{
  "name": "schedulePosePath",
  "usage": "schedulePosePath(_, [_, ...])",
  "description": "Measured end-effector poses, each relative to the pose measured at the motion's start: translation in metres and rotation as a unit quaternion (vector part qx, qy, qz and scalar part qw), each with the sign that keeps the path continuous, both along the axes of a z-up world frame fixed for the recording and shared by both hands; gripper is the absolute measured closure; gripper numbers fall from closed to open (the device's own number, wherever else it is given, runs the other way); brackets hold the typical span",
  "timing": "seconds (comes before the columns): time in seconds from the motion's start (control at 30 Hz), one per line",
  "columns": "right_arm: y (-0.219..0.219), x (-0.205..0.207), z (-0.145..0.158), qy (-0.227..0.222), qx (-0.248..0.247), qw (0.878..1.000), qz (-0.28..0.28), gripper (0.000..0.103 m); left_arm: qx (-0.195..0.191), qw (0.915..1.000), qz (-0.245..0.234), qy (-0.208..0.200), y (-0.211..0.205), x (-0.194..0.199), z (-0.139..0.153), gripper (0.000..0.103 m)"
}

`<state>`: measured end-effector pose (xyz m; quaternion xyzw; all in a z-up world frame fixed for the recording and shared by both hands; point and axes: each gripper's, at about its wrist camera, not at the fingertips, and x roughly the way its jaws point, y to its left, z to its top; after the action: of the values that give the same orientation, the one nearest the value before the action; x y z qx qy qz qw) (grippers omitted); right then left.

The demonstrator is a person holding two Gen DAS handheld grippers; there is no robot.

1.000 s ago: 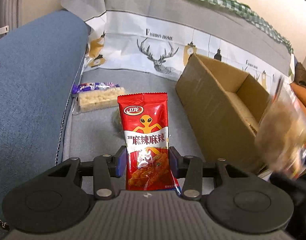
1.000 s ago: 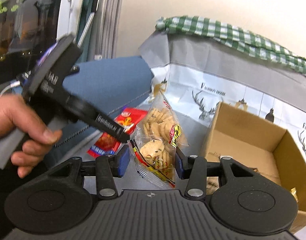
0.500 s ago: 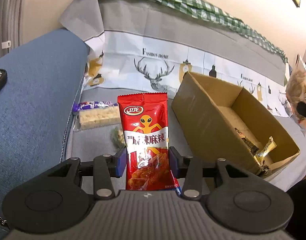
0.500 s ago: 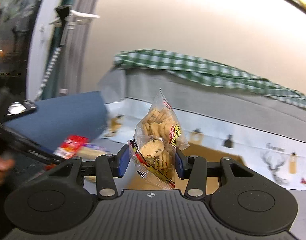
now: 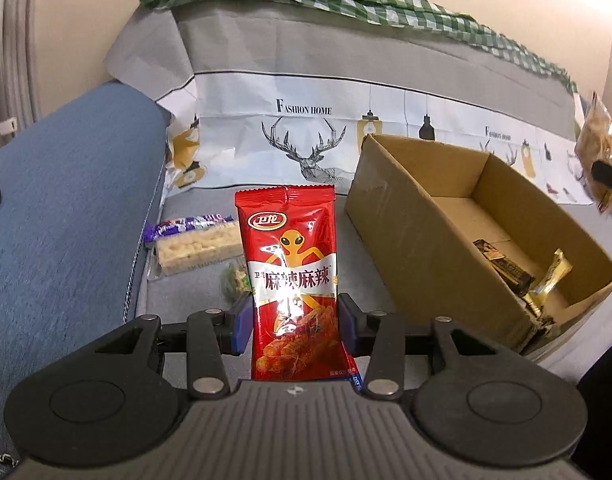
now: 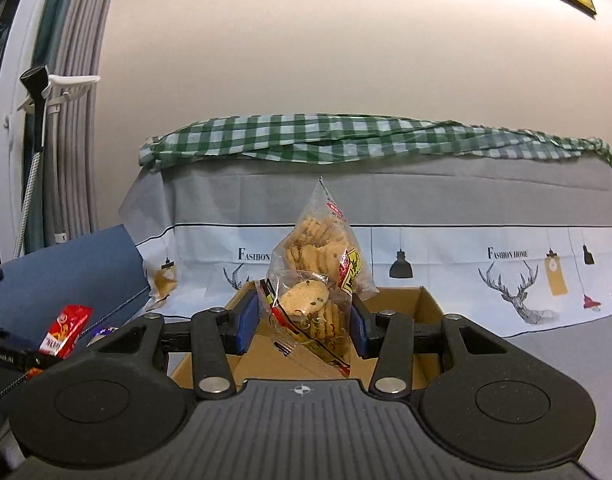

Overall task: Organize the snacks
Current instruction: 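Carry the red spicy packet and the cookie bag over the cardboard box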

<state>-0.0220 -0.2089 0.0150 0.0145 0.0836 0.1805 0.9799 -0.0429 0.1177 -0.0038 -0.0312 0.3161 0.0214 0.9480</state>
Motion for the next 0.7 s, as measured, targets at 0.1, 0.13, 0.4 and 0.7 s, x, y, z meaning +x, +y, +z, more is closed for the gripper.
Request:
schedulePosePath(0.1, [-0.003,0.002,-0.001,-0.001,0.005,1.0,0.003,0.055,0.01,0.9999,-0.004,-0.01,-0.007,0.001,0.001,0.055])
schedulePosePath(0.13, [-0.004,0.003,-0.001,-0.001,0.007,1.0,0.005,0.055,0.015,0.9998,-0.007,-0.013,-0.01,0.001,0.002,0.055])
schedulePosePath(0.4, [-0.005,0.007,-0.002,-0.011,0.014,1.0,0.007,0.055,0.033,0.9992,-0.011,-0.021,-0.04,0.012,0.01,0.055])
schedulePosePath(0.7, [-0.019,0.02,-0.004,0.01,0.06,0.998,-0.018,0.055,0.012,0.9963,-0.05,-0.069,-0.104,0.038,0.051,0.055])
